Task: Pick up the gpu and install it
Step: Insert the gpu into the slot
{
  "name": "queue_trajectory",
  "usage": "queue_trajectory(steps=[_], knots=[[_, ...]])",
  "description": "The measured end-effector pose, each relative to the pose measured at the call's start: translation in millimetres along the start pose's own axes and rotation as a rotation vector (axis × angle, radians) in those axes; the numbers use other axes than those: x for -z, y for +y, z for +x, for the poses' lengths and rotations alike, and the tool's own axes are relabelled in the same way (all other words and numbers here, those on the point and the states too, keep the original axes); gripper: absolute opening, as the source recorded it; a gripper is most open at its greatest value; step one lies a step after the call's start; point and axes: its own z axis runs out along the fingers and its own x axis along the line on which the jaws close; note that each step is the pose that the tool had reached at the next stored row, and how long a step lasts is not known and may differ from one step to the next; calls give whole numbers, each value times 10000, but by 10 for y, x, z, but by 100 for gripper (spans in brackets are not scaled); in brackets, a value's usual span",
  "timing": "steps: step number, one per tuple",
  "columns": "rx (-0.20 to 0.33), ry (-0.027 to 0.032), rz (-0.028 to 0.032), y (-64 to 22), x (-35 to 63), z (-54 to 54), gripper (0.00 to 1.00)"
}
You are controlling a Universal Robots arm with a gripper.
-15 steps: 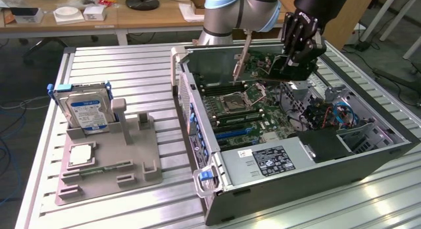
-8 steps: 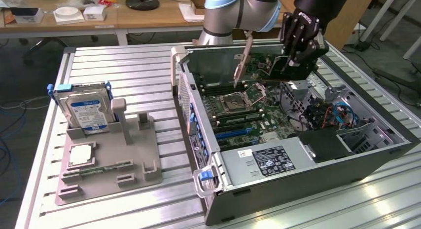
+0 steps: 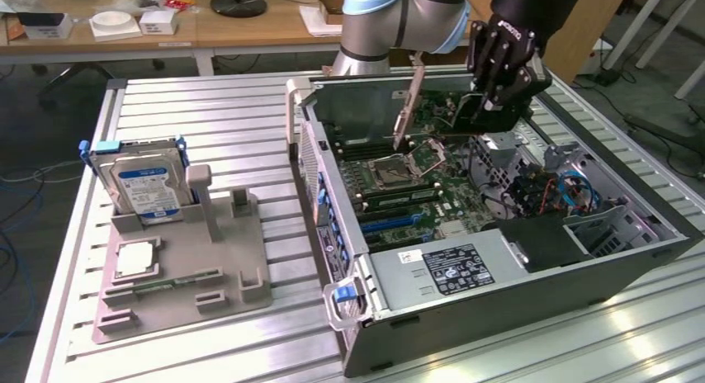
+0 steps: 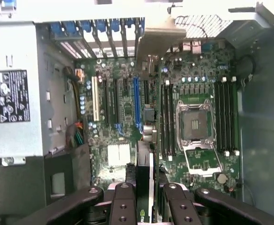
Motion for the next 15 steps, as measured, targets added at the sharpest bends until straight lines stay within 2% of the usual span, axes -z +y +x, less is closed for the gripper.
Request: queue_trajectory(steps=[3, 4, 5, 8, 12, 15], knots=[[12, -16, 438, 12, -7, -10, 27], [13, -21, 544, 16, -10, -22, 27], [11, -24, 569, 17, -25, -31, 27], [94, -30, 577, 24, -80, -45, 27], [752, -26, 569, 29, -149, -44, 27], [714, -26, 569, 41, -204, -37, 27]])
